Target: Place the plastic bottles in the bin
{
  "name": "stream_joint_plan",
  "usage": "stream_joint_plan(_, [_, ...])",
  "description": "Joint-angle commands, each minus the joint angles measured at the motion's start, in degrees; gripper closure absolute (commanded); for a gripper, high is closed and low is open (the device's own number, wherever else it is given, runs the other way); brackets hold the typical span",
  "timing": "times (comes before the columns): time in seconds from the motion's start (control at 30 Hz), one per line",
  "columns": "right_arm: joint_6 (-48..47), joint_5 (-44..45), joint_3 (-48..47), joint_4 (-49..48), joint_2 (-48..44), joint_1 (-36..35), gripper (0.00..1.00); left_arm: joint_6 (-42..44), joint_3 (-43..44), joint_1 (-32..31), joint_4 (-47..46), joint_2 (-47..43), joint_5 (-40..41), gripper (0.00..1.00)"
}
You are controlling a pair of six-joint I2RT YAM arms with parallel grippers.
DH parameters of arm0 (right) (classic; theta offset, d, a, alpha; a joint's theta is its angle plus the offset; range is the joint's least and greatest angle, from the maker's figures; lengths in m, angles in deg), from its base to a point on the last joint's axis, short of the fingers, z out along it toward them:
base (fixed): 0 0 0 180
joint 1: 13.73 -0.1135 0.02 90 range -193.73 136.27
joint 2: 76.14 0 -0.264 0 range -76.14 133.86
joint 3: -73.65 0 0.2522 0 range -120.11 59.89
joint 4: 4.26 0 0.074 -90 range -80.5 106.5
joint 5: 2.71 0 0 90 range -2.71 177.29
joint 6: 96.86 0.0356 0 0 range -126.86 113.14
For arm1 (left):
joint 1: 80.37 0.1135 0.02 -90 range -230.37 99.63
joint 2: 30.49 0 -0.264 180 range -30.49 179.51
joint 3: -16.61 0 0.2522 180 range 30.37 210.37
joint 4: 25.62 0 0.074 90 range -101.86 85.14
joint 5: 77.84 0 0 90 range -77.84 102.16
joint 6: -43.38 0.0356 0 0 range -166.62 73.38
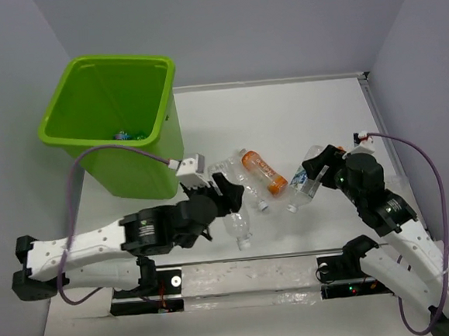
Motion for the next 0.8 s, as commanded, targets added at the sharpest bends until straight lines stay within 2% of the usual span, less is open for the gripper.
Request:
stream_joint_plan(0.0, [-1.76, -6.85, -4.40, -3.22, 0.83, -0.01, 0.69, 18.70, 11.02, 0.81, -7.16, -9.95, 12.90, 0.52])
stream_joint_plan(0.07, [-1.58, -8.17, -4.49, -5.32, 1.45, -0.01, 0.69, 28.52, 18.54, 1.25, -11.13, -10.31, 14.93, 0.52])
stream_joint_plan(0.13, [-1.32, -10.89, -4.58, -7.00, 2.32, -0.01, 0.72, 35.14, 24.11, 1.43, -14.89, -8.82, 21.16, 0.52])
stream_joint_plan(0.17, [-1.14, -12.64, -4.84, -8.66, 3.02, -0.01, 0.72, 43.96, 27.70, 2.30, -17.96, -8.04, 24.84, 0.52])
stream_joint_plan(0.3, [-1.14, -13.80, -6.94, -11.75, 6.01, -2.36, 0.73, 67.01, 32.20, 7.47, -40.71, -6.81, 28.03, 0.52])
stream_joint_plan(0.4, [-1.66, -12.58, -9.31, -13.95, 8.30, -6.94, 0.73, 73.04, 38.09, 12.92, -42.60, -3.73, 26.55, 0.51])
stream_joint_plan(0.43, [-2.10, -11.70, -10.11, -14.39, 10.04, -8.43, 0.73, 73.32, 39.59, 17.29, -40.95, -2.68, 25.76, 0.51])
stream_joint_plan(0.53, [-3.77, -7.57, -14.31, -16.06, 13.56, -15.46, 0.74, 71.05, 46.09, 24.17, -33.59, 3.21, 22.34, 0.51])
stream_joint_plan(0.6, [-4.83, -5.02, -16.96, -16.41, 17.26, -20.19, 0.74, 68.94, 50.57, 32.07, -30.05, 8.04, 18.82, 0.50])
stream_joint_plan(0.63, [-5.88, -4.49, -19.32, -16.67, 18.14, -21.62, 0.74, 65.70, 52.24, 34.89, -25.86, 9.45, 17.24, 0.50])
stream_joint_plan(0.67, [-6.58, -3.70, -20.39, -17.55, 19.63, -22.85, 0.74, 64.11, 55.57, 40.48, -24.16, 12.25, 13.83, 0.50])
stream_joint_plan(0.73, [-7.99, -3.78, -22.67, -18.34, 21.04, -25.48, 0.74, 59.89, 59.10, 46.22, -19.33, 15.07, 9.34, 0.49])
stream_joint_plan(0.77, [-9.47, -3.52, -25.47, -18.43, 22.53, -26.11, 0.75, 55.17, 61.99, 51.99, -14.96, 17.96, 5.05, 0.48])
